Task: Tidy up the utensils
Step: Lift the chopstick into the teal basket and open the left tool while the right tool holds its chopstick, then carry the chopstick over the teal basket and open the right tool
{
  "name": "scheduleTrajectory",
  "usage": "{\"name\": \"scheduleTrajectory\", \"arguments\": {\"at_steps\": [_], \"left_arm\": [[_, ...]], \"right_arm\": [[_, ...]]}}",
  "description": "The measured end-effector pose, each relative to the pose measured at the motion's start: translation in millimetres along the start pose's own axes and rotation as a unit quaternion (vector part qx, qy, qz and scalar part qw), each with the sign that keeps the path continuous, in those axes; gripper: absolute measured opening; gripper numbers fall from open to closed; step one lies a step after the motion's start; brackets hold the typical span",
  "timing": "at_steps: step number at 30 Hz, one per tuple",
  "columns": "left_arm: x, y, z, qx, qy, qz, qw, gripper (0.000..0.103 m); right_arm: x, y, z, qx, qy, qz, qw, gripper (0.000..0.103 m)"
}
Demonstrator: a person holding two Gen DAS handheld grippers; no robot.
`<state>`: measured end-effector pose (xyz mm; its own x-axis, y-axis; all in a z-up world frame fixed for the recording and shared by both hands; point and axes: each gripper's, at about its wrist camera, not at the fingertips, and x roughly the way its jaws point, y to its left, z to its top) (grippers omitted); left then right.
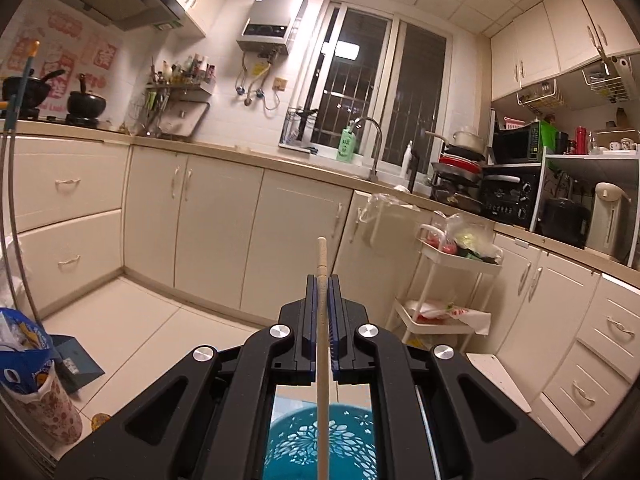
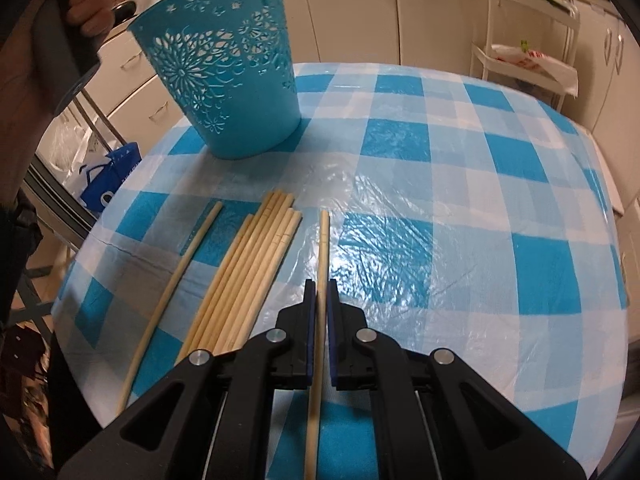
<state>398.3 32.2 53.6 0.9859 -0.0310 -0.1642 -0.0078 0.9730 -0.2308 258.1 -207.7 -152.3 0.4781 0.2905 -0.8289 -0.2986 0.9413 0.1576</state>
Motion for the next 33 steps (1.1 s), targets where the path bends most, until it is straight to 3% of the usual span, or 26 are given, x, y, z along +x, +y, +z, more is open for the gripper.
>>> {"name": "scheduleTrajectory", "arguments": {"at_steps": [4, 8, 16, 18, 20, 25, 29, 33], "left_arm": [[3.6, -5.3, -17.1, 0.015, 0.023, 0.005, 0.9996, 0.005], [3.6, -5.9, -38.7, 0.029, 0.058, 0.007, 0.9979, 0.005], [-1.9, -1.4, -69.0, 0.06, 0.132, 0.019, 0.9893, 0.006], [-7.0, 2.1, -71.7, 0.062, 0.142, 0.022, 0.9877, 0.013], [-15.3, 7.8, -72.1, 0.056, 0.143, 0.027, 0.9877, 0.029], [-52.0, 28.0, -70.7, 0.025, 0.129, 0.039, 0.9906, 0.051], [-76.9, 45.0, -74.5, -0.004, 0.134, 0.039, 0.9902, 0.057], [-96.8, 61.6, -83.1, -0.035, 0.146, 0.037, 0.988, 0.06]], "right_arm": [[0.6, 1.4, 1.7, -0.012, -0.002, -0.002, 1.0, 0.006], [-2.2, -12.6, -0.4, 0.032, -0.01, 0.03, 0.999, 0.006], [-45.8, -26.6, 11.7, 0.096, -0.104, 0.09, 0.986, 0.006], [-60.7, -25.1, 19.5, 0.103, -0.135, 0.107, 0.98, 0.006], [-72.0, -24.1, 28.4, 0.108, -0.158, 0.117, 0.974, 0.006], [-103.0, -16.8, 63.6, 0.123, -0.231, 0.158, 0.952, 0.006], [-116.9, -2.7, 112.8, 0.127, -0.289, 0.191, 0.929, 0.006], [-120.8, 13.7, 167.3, 0.133, -0.352, 0.197, 0.905, 0.006]]}}
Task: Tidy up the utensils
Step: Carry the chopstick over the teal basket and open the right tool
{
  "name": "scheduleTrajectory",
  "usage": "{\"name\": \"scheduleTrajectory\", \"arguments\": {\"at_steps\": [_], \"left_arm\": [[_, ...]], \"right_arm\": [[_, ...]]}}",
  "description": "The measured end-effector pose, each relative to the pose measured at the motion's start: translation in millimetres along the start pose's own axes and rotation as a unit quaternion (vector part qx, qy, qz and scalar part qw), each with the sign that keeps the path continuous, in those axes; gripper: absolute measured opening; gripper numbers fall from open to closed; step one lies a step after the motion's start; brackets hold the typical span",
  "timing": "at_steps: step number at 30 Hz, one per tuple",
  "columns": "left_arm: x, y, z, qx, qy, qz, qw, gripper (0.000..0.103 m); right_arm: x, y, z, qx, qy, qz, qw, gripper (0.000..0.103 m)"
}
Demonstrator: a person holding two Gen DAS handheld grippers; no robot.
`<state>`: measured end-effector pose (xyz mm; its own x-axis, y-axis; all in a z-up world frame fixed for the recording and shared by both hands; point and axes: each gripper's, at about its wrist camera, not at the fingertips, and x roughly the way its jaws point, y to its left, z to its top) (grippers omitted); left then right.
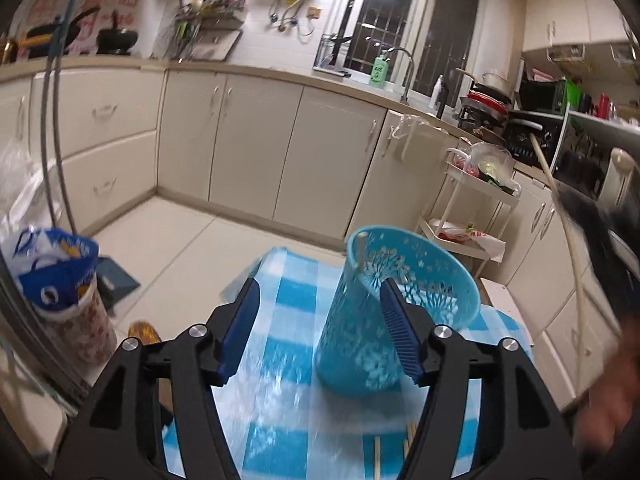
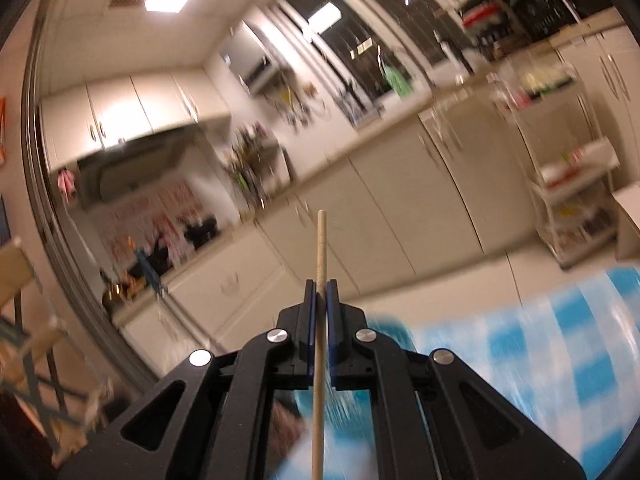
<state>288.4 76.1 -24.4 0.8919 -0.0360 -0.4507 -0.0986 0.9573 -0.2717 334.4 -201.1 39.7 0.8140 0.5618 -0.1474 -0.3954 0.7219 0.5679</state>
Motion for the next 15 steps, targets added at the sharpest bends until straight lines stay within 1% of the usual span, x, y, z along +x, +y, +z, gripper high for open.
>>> {"name": "scheduleTrajectory", "arguments": {"at_steps": [2, 4, 5, 8, 10, 12, 15], "left_arm": [[-3.9, 8.5, -5.6, -0.014, 0.011, -0.001, 0.9998, 0.063], [-6.5, 16.3, -10.2, -0.026, 0.019, -0.003, 0.9995, 0.063], [-7.9, 20.3, -13.7, -0.032, 0.023, -0.003, 0.9992, 0.063], [-10.5, 27.5, -20.4, -0.042, 0.027, -0.003, 0.9987, 0.063], [-12.0, 29.6, -23.2, -0.044, 0.029, -0.004, 0.9986, 0.063], [-12.8, 29.7, -25.9, -0.044, 0.033, -0.006, 0.9985, 0.063], [-15.4, 26.8, -29.3, -0.041, 0.038, -0.008, 0.9984, 0.063]], "right_arm": [[20.7, 9.7, 17.1, 0.002, -0.046, -0.008, 0.999, 0.006], [40.5, 16.2, 25.1, -0.011, -0.074, -0.029, 0.997, 0.006], [49.9, 18.0, 25.6, -0.017, -0.076, -0.037, 0.996, 0.006], [78.9, 19.1, 15.5, -0.041, -0.058, -0.066, 0.995, 0.006], [92.1, 17.6, 4.7, -0.06, -0.034, -0.083, 0.994, 0.006], [94.2, 13.6, -5.8, -0.067, -0.017, -0.094, 0.993, 0.006], [92.2, 6.1, -20.1, -0.076, 0.011, -0.101, 0.992, 0.018]]}}
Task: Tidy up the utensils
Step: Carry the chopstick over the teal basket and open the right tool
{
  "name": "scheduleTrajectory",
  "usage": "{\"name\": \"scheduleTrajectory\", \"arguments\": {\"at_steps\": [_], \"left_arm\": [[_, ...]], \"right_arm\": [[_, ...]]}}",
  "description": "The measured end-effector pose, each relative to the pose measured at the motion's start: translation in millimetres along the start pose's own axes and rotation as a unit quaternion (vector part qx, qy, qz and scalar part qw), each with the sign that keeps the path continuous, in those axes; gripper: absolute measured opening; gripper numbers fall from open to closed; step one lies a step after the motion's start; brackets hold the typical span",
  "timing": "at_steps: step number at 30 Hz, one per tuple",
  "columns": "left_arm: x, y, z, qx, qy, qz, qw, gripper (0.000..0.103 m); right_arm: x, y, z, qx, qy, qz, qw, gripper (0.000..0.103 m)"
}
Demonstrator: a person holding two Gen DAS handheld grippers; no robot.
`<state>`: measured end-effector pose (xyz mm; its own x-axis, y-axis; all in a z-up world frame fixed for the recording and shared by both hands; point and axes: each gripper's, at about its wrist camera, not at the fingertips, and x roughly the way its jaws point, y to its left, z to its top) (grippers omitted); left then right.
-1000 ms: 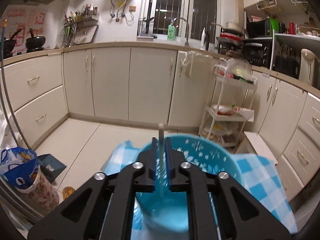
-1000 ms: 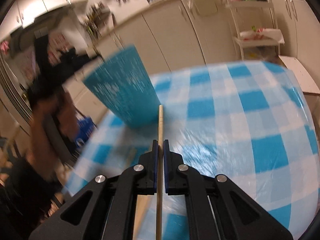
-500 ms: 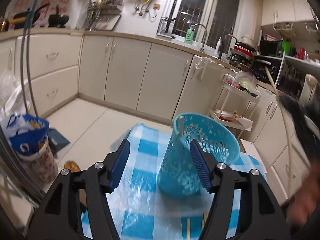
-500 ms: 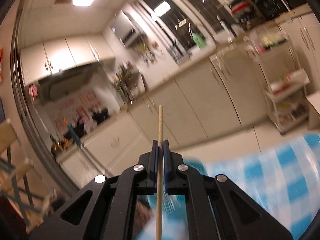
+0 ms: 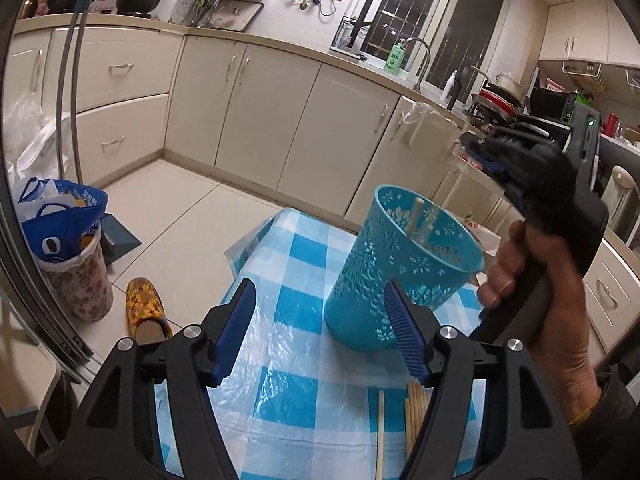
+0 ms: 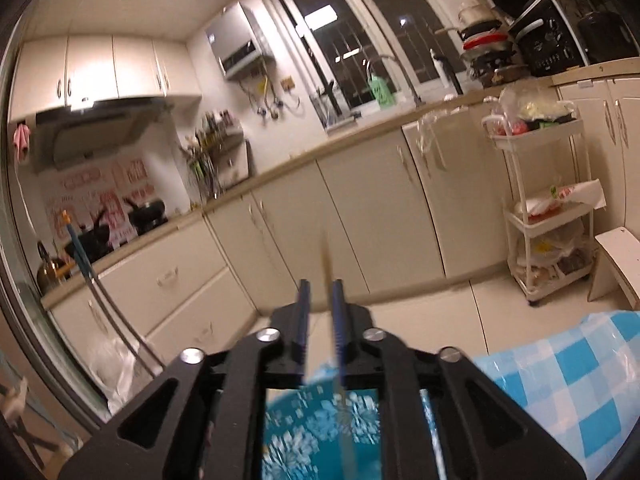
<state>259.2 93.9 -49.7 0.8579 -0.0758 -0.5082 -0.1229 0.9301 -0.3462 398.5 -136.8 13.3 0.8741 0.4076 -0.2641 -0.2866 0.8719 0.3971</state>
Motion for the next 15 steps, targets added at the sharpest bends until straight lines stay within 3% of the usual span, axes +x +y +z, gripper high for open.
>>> {"name": "scheduleTrajectory", "arguments": {"at_steps": [4, 9, 12, 15], "left_arm": [[-5.2, -7.1, -4.6, 0.003, 0.009, -0.002, 1.0, 0.063], [-19.0, -16.3, -9.4, 0.015, 0.009, -0.003, 0.9998, 0.065], [-22.3, -20.1, -16.4, 0.024, 0.021, 0.0, 0.9995, 0.066], [-15.7, -25.7, -27.1, 0.037, 0.05, 0.002, 0.9981, 0.066]], "right_arm": [[-25.4, -1.9, -8.6, -0.015, 0.01, 0.007, 1.0, 0.019], [-101.4, -15.7, -23.3, -0.023, 0.02, -0.001, 1.0, 0.02], [-131.6, -33.0, -50.6, -0.019, 0.069, -0.025, 0.997, 0.02], [-145.9, -58.0, -104.0, -0.006, 0.167, -0.052, 0.985, 0.018]]}}
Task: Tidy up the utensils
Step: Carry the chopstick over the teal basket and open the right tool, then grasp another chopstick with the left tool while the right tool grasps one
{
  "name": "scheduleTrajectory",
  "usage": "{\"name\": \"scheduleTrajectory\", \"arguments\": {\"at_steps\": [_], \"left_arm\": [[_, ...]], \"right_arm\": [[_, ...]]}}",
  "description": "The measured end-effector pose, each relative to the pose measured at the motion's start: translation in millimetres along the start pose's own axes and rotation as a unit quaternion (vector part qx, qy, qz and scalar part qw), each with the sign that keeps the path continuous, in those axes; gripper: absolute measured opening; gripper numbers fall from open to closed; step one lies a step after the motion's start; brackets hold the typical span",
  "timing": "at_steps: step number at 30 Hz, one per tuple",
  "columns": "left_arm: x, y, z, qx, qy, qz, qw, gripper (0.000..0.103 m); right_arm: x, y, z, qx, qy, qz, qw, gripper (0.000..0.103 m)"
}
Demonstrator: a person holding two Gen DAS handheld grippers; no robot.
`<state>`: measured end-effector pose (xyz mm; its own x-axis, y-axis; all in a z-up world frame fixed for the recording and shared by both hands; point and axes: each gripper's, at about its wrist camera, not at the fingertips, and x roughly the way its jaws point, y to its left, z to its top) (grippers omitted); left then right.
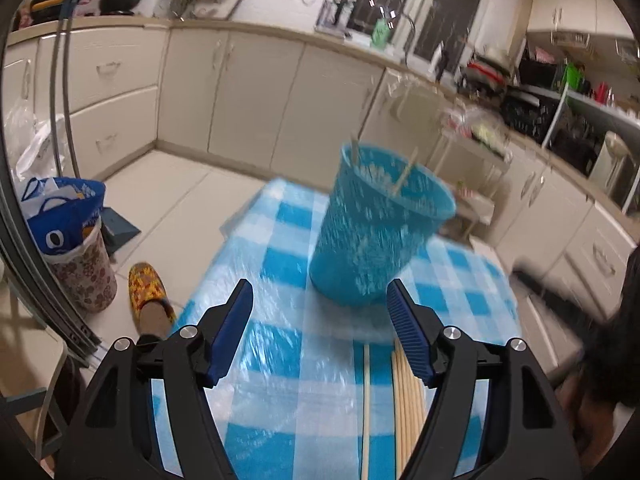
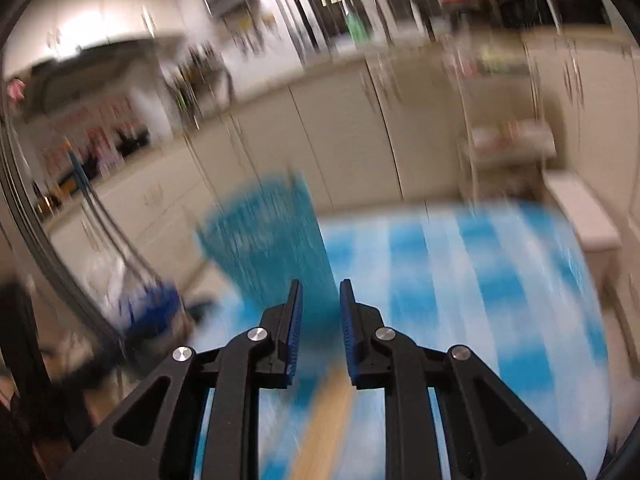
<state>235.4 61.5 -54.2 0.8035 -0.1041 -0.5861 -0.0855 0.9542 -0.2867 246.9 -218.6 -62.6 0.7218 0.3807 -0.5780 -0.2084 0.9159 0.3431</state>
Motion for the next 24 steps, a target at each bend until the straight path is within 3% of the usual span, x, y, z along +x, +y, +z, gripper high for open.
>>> {"name": "scheduleTrajectory", "arguments": {"at_steps": [4, 7, 24], "left_arm": [[26.4, -14.8, -20.9, 0.042, 0.052, 0.023, 0.9975, 0.066], [46.8, -22.4, -35.4, 0.065, 0.09, 0.03, 0.9934, 0.066], [92.0, -42.4, -55.7, 0.115, 0.144, 0.043, 0.9818, 0.066]], "right_arm": [[23.1, -13.1, -44.7, 0.014, 0.08, -0.012, 0.997, 0.012], [37.8, -11.3, -59.0, 0.012, 0.1, -0.016, 0.995, 0.012], [70.0, 4.1, -66.1, -0.078, 0.142, -0.068, 0.984, 0.012]]}}
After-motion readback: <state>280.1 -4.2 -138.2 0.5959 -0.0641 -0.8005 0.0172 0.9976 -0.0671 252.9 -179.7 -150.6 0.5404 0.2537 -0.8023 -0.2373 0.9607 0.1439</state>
